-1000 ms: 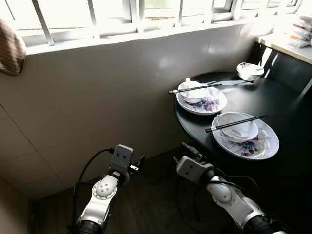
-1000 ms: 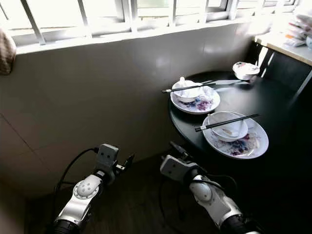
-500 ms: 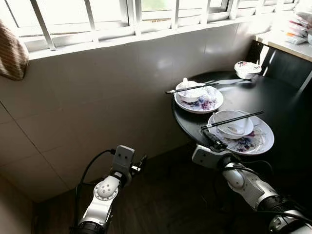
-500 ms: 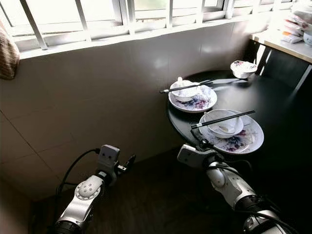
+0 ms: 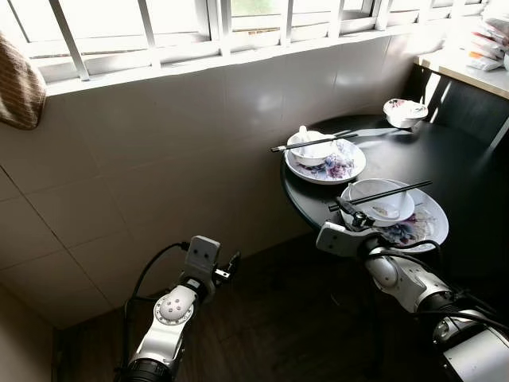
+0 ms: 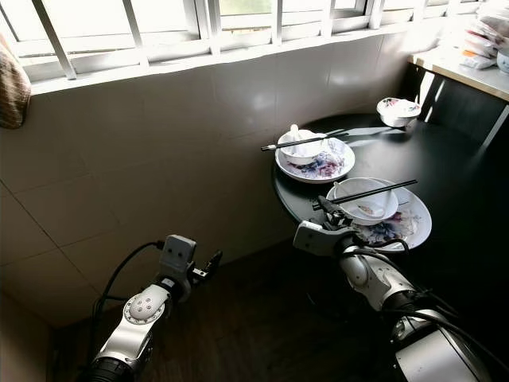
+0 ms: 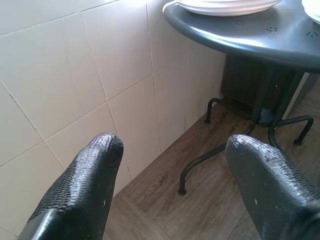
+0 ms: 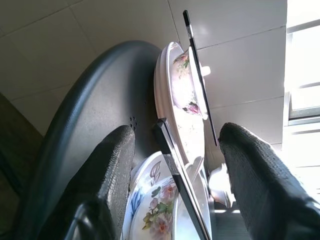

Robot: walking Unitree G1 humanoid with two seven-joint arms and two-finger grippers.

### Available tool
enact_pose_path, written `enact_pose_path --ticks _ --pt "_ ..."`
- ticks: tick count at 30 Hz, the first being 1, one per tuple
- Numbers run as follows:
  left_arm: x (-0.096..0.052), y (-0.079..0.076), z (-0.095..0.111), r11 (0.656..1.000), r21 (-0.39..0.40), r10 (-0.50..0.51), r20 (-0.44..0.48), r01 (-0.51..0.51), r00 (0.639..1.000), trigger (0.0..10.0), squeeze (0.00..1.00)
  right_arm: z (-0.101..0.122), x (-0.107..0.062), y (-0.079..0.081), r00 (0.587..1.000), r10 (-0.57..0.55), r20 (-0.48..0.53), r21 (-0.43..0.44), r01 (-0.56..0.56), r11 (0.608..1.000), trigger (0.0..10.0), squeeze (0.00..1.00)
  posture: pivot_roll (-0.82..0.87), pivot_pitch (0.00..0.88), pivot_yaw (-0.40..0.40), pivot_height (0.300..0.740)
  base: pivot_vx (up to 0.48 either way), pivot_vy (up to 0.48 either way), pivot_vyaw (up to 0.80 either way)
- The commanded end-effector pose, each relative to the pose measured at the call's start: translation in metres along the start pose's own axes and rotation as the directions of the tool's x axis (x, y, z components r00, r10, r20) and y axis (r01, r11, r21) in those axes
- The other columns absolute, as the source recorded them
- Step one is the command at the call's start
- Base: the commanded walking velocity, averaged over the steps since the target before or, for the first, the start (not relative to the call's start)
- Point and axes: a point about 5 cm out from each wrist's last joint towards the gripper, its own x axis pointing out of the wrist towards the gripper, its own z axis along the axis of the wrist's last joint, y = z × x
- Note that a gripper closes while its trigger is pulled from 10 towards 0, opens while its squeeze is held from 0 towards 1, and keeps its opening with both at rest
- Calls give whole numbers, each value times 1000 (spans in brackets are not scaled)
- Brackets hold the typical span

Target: Kitchen organization

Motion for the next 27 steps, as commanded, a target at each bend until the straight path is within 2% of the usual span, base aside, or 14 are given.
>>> enact_pose_path --ticks 1,2,3,4,5,6,7,9,15,17,21,22,23,27 --pt "1 1 0 1000 -16 10 3 -9 1000 10000 0 6 4 -5 999 -12 39 30 11 999 10000 0 61 0 19 740 0 0 0" --pt "1 1 0 1000 -17 10 3 -10 1000 10000 0 11 4 -5 998 -10 65 70 5 998 10000 0 61 0 19 740 0 0 0" --pt "1 1 0 1000 -19 11 3 -11 1000 10000 0 24 5 -1 990 -2 142 134 -17 991 10000 0 61 0 19 740 0 0 0" --pt "1 1 0 1000 -19 11 3 -11 1000 10000 0 24 5 -1 990 -2 142 134 -17 991 10000 0 61 0 19 740 0 0 0" --pt "1 1 0 1000 -19 12 3 -11 1000 10000 0 33 5 3 981 8 191 169 -41 985 10000 0 61 0 19 740 0 0 0" --pt "1 1 0 1000 -20 11 4 -11 1000 10000 0 54 3 15 952 35 304 209 -102 973 10000 0 59 0 19 740 0 0 0" --pt "1 1 0 1000 -20 11 4 -11 1000 10000 0 54 3 15 952 35 304 209 -102 973 10000 0 59 0 19 740 0 0 0" --pt "0 1 0 1000 -21 10 4 -10 1000 10000 0 73 -1 24 917 36 398 222 -135 966 10000 0 60 0 22 740 0 0 0" --pt "0 2 1 1000 -21 11 10 -11 1000 10000 0 90 -10 34 878 19 479 252 -158 955 10000 0 52 0 24 740 0 0 0" --pt "-1 2 2 1000 -19 18 19 -18 1000 10000 0 90 -15 42 884 39 466 300 -200 933 10000 0 52 0 24 740 0 0 0" --pt "-5 8 8 996 34 83 69 -86 994 10000 0 67 -29 66 946 71 316 467 -221 856 10000 0 47 0 22 740 0 0 0" --pt "-8 11 12 991 69 111 76 -116 991 10000 0 61 -33 67 960 54 274 528 -197 826 10000 0 39 0 24 740 0 0 0" --pt "-8 11 12 991 69 111 76 -116 991 10000 0 61 -33 67 960 54 274 528 -197 826 10000 0 39 0 24 740 0 0 0" --pt "-18 11 20 981 148 105 122 -123 987 10000 0 40 -36 55 995 11 95 632 -69 772 10000 0 32 0 28 740 0 0 0"
